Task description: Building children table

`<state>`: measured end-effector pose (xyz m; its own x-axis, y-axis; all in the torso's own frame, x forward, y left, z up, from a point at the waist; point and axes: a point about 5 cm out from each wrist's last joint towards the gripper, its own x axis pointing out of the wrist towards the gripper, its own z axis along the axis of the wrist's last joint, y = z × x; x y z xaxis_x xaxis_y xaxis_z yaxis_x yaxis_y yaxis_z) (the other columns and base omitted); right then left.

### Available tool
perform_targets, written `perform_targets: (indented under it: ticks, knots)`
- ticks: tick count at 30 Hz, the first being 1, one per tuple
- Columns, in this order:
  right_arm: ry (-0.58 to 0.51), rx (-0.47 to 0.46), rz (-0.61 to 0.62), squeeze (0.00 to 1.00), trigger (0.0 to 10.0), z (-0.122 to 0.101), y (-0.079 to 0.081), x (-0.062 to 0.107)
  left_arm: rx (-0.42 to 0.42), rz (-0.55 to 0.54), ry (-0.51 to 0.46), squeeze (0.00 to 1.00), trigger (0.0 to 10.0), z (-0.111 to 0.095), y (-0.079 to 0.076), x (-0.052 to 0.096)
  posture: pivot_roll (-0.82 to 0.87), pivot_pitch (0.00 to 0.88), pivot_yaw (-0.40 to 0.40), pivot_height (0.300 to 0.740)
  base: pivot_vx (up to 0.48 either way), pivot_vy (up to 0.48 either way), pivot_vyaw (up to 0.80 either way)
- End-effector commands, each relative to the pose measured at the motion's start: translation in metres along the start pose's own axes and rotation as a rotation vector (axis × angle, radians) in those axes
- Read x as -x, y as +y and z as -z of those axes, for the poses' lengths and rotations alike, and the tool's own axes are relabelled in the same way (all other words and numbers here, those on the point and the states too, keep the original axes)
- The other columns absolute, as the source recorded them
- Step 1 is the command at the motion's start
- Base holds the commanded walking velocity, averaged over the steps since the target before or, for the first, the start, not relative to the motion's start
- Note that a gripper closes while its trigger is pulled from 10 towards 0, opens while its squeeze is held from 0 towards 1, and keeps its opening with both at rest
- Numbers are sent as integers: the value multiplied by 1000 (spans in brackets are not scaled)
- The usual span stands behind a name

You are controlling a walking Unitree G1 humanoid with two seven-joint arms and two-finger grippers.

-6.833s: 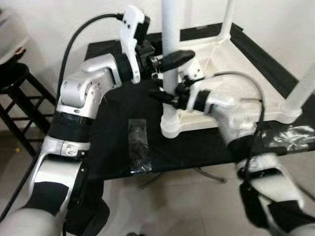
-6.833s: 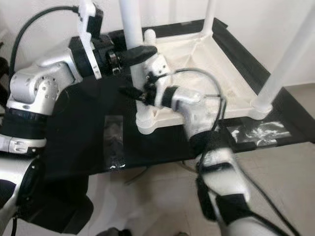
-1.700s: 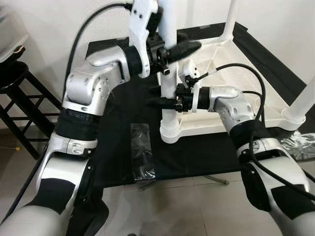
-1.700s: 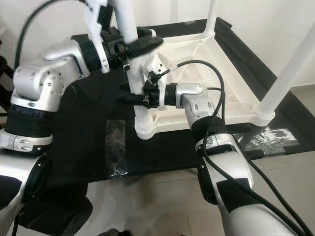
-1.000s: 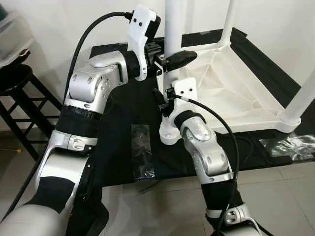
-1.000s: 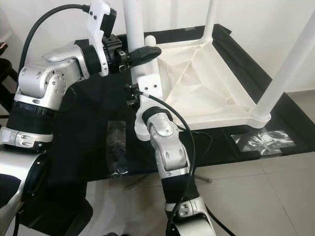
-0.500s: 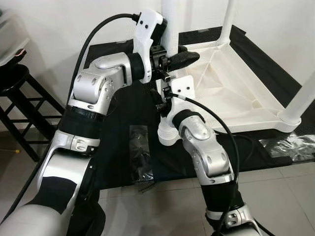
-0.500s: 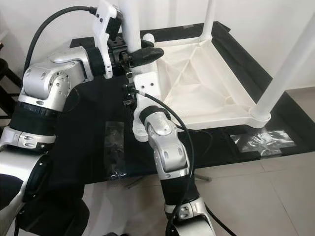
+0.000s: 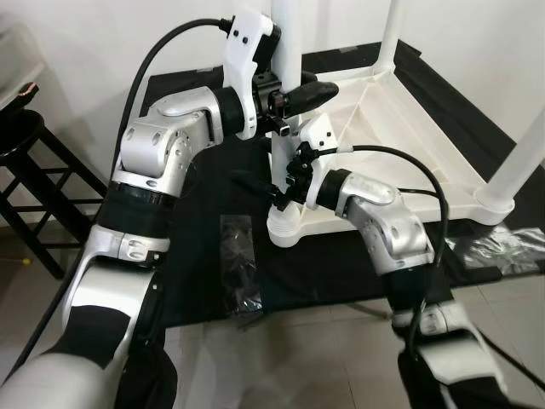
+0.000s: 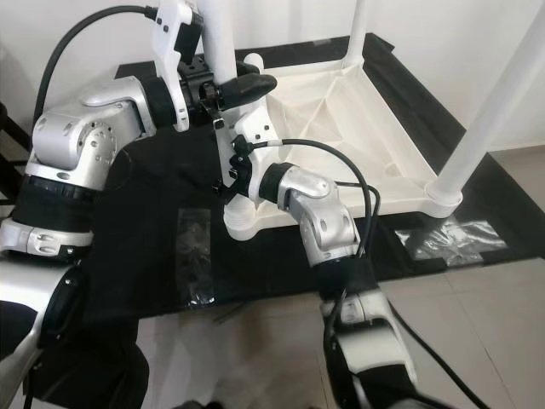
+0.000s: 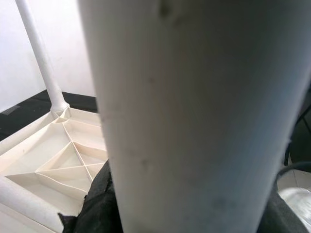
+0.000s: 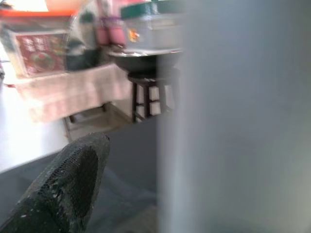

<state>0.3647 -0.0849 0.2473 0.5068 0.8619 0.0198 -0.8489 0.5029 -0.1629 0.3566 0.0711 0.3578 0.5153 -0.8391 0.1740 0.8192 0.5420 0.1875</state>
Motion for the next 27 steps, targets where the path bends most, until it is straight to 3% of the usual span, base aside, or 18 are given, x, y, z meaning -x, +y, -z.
perform_targets:
  ticks: [1,4,9,11,24,25,26,27]
  knots:
    - [18,13,-35,0,10000,3,-2,0,-10,-2,60,0,0,8,0,1,-37,128,68,740,0,0,0]
    - [68,6,-77,0,10000,6,-19,8,-12,7,64,0,0,8,-1,2,-25,127,68,740,0,0,0]
    - [73,-21,-101,0,10000,7,-28,14,-12,15,66,0,0,7,-2,2,-18,124,68,740,0,0,0]
    - [90,-39,-158,0,0,9,-32,20,-16,29,68,0,0,6,-4,2,-11,123,68,740,0,0,0]
    - [91,-43,-262,0,0,9,-33,22,-42,47,66,0,0,5,-7,1,-14,125,71,740,0,0,0]
    - [87,-42,-266,0,0,11,-32,22,-48,31,62,0,3686,4,-7,1,-17,125,71,740,0,0,0]
    - [87,-42,-266,0,0,11,-32,22,-48,31,62,0,3686,4,-7,1,-17,125,71,740,0,0,0]
    - [85,-30,-265,0,0,14,-31,22,-36,42,59,1000,10000,4,-7,1,-17,125,71,740,0,0,0]
